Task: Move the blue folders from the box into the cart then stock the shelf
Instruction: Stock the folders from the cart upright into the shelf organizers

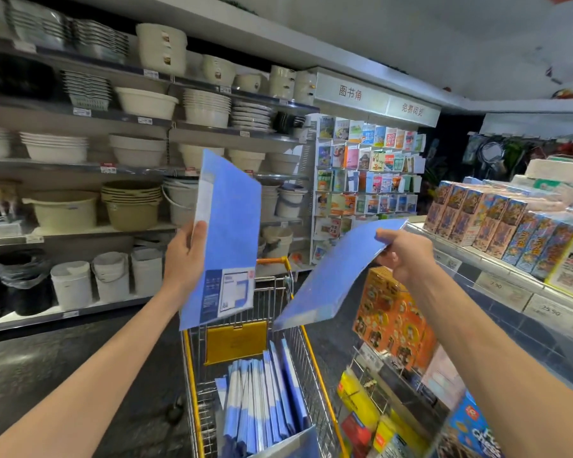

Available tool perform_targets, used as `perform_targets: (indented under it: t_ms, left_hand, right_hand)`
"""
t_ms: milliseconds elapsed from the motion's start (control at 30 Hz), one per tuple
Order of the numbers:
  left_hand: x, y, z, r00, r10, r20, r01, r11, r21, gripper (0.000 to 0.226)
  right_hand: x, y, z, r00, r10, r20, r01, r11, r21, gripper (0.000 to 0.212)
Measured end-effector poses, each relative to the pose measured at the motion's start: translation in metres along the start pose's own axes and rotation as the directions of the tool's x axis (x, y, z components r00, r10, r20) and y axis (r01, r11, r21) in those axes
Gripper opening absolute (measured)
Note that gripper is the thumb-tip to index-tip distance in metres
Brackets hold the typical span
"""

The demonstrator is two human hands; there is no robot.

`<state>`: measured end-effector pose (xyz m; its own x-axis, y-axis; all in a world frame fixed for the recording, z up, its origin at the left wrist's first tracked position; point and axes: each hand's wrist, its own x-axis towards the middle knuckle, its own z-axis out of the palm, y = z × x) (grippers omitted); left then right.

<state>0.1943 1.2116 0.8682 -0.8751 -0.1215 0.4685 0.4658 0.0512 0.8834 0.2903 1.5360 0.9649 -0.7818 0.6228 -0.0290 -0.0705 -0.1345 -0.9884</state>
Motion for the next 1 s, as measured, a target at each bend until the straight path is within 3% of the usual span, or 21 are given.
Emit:
perform_targets:
  t_ms: [67,167,233,367,467,633,733,867,1000]
  left_hand:
    - [-0.003,0.002,0.008,1.0,0.008,0.03,-0.008,1.0,-0.005,0.043]
    - [-0.01,0.009,0.023,0.997,0.034,0.065,-0.037,0.998,0.052,0.049]
    - [-0.016,0.017,0.035,0.995,0.052,0.082,-0.059,0.994,0.089,0.05]
    - [-0.033,0.03,0.061,0.956,0.168,0.24,-0.19,0.979,0.07,0.043]
    - [-0.048,0.032,0.076,0.863,0.236,0.448,-0.29,0.956,0.055,0.034]
    - [-0.066,0.035,0.085,0.784,0.203,0.587,-0.183,0.979,-0.094,0.038]
    - [-0.077,0.034,0.097,0.805,0.198,0.56,-0.203,0.978,-0.053,0.039]
    - [-0.089,0.023,0.117,0.862,0.21,0.462,-0.212,0.976,-0.048,0.046]
    - [-0.108,0.026,0.138,0.922,0.252,0.294,-0.239,0.968,-0.082,0.062]
  right_hand:
    - [0.0,-0.003,-0.005,0.997,-0.025,0.077,0.03,0.998,-0.062,0.009]
    - [0.001,-0.012,-0.01,0.981,-0.079,0.179,0.108,0.981,-0.16,0.013]
    - [0.004,-0.016,-0.008,0.984,-0.077,0.158,0.104,0.98,-0.171,0.012]
    - [0.019,-0.012,0.007,0.997,-0.006,0.082,0.011,0.998,-0.06,0.004]
    - [0.031,-0.01,0.011,0.996,0.063,0.058,-0.066,0.995,0.068,0.019]
    - [0.039,-0.012,0.007,0.991,0.118,0.062,-0.129,0.965,0.229,0.046]
    - [0.043,-0.009,0.004,0.991,0.134,0.014,-0.131,0.928,0.348,0.05]
    - [0.04,-0.007,0.009,0.994,0.082,0.073,-0.103,0.92,0.378,0.027]
    - [0.041,-0.01,0.014,0.993,0.069,0.098,-0.098,0.935,0.342,0.026]
